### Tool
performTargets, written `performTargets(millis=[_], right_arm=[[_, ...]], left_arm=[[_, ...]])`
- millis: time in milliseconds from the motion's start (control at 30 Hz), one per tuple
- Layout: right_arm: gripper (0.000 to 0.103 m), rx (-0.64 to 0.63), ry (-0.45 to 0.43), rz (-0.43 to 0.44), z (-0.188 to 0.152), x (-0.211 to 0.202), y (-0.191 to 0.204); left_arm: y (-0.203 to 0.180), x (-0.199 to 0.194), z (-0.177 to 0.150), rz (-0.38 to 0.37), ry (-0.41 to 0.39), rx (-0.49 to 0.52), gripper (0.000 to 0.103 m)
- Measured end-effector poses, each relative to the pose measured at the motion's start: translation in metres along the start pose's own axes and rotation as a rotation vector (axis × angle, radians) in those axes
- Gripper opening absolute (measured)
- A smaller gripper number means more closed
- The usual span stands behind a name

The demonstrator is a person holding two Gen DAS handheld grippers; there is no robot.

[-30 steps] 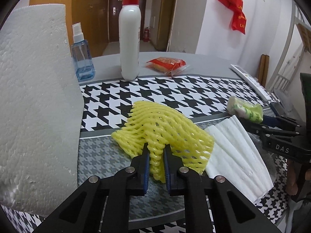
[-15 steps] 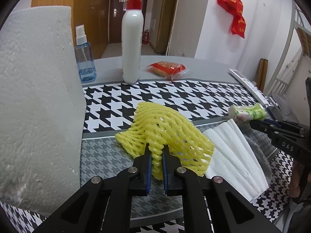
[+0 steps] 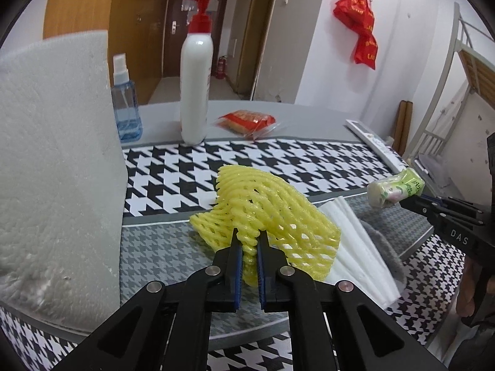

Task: Organize soft objects
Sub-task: 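Lift the yellow mesh with the left gripper while the right gripper carries the green packet toward the box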

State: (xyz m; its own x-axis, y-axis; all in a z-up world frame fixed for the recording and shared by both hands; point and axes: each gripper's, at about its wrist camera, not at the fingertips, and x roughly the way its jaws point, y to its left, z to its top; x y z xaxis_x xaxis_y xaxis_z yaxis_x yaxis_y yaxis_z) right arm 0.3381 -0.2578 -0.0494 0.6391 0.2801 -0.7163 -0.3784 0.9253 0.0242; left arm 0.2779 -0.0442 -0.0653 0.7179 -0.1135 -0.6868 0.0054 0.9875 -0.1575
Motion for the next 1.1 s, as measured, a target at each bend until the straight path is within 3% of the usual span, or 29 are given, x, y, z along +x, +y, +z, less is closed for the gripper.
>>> performTargets(millis=[1100], right_arm=[[0.013,0.032,-0.162,0.015,-0.009,-0.077,0.008]], left_arm=[[-0.015,-0.085,0.001,0.019,-0.161,0.061,0.008]])
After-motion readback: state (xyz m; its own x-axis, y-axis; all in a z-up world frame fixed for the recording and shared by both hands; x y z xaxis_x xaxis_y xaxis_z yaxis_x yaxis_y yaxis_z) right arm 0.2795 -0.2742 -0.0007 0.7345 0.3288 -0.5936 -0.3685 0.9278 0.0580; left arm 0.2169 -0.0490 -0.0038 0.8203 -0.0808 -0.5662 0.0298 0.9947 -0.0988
